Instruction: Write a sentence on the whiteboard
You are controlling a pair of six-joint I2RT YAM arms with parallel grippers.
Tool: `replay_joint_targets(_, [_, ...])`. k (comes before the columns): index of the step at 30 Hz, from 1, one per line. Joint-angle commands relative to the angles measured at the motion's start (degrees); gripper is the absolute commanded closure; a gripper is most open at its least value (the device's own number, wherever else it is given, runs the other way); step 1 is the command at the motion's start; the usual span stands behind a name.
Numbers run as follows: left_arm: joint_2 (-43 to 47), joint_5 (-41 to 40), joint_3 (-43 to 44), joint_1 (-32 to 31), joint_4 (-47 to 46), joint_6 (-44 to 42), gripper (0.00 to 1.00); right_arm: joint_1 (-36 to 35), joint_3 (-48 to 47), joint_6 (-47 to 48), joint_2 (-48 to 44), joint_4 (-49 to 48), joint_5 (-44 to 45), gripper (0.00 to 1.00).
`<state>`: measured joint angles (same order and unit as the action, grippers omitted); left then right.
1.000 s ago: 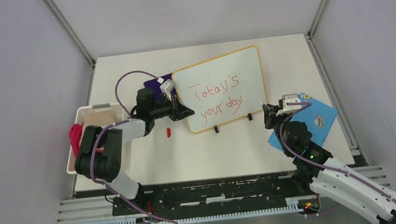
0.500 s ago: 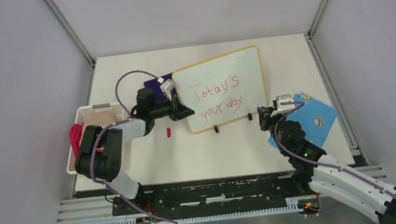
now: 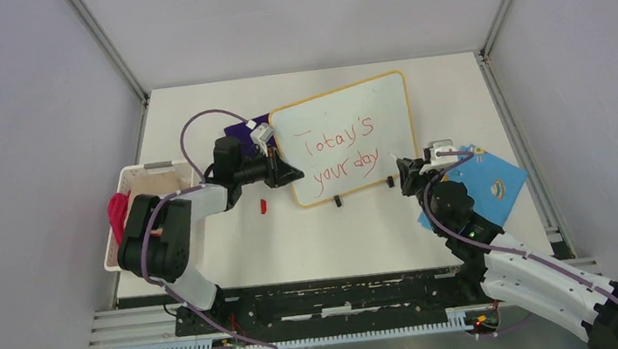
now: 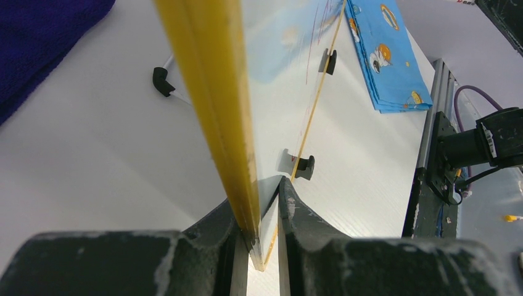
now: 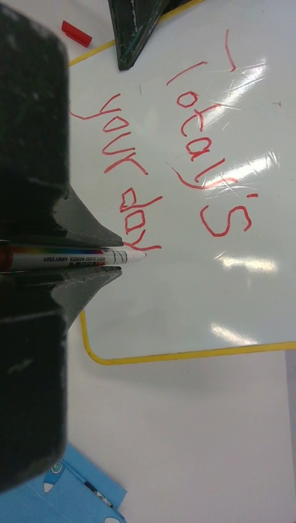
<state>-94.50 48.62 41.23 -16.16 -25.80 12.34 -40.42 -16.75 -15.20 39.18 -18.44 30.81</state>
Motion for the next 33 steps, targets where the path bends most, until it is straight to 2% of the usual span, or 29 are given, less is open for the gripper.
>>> replay_joint_targets(1, [-3.47, -9.55, -1.33, -0.96, 9.37, -7.61, 0.98, 1.16, -0.94, -1.09, 0.67, -4.79, -0.78, 1.00])
replay_joint_targets(11, [-3.65, -9.48, -1.26, -0.98, 9.38, -7.57, 0.98, 5.34, -0.61, -6.10, 2.75, -5.97, -6.31, 1.00])
replay_joint_targets(24, [-3.68, -9.58, -1.32, -0.98, 9.30, -7.54, 0.98, 11.41, 3.58, -15.34, 4.44, -13.13, -15.42, 1.00])
replay_joint_targets(33, [-3.59, -9.54, -1.27, -0.98, 9.28, -7.42, 0.98, 11.97, 2.93, -16.20, 8.02, -13.38, -13.86, 1.00])
